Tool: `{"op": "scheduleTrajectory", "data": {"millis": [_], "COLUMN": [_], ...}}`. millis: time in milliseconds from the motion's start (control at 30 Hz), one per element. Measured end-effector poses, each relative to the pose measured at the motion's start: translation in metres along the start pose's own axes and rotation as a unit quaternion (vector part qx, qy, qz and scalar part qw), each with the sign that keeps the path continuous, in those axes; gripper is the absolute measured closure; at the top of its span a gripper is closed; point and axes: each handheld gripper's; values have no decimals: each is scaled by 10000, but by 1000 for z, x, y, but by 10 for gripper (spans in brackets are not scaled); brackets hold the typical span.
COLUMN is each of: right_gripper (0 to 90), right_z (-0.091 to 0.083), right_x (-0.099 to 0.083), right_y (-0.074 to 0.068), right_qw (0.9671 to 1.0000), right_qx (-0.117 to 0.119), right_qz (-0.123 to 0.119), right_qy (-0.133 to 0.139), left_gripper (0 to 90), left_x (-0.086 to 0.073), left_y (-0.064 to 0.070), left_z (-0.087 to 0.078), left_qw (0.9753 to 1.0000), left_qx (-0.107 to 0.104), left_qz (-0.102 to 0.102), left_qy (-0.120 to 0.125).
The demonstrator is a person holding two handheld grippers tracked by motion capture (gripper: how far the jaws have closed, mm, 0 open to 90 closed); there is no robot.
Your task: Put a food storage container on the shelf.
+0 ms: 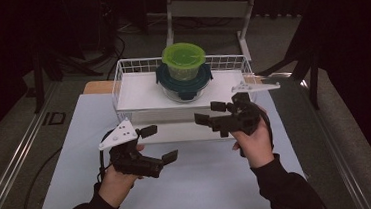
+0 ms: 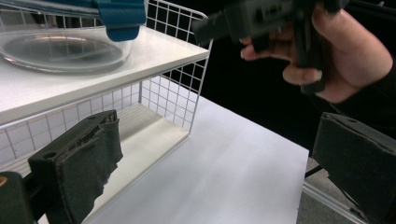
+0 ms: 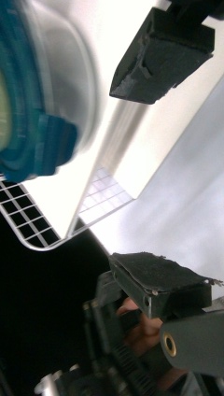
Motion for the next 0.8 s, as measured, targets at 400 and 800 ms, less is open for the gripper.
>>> {"op": "scheduleTrajectory", "data": {"millis": [400, 800], "right_gripper": [164, 164], "right_z": [-9, -15], "right_x": [-58, -103], "right_y": [10, 19], "right_qw": [9999, 9999], "right_qx": [101, 53], "right_qz": [-66, -82], "right_qy": [74, -111], "left_gripper": [9, 9], "left_x": [-29, -63], "left_y": [7, 8], "left_z": [1, 0], "left_qw": [9994, 9989], "left_qx": [-262, -331], "left_qz": [52, 3], "left_qy": [-201, -337]}}
Point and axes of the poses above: each handheld gripper's, and its own axes: z roughly forward along the jaws, x roughly out of its top, y roughly to its right, and after that the axes turned 13 degrees about y, right-handed
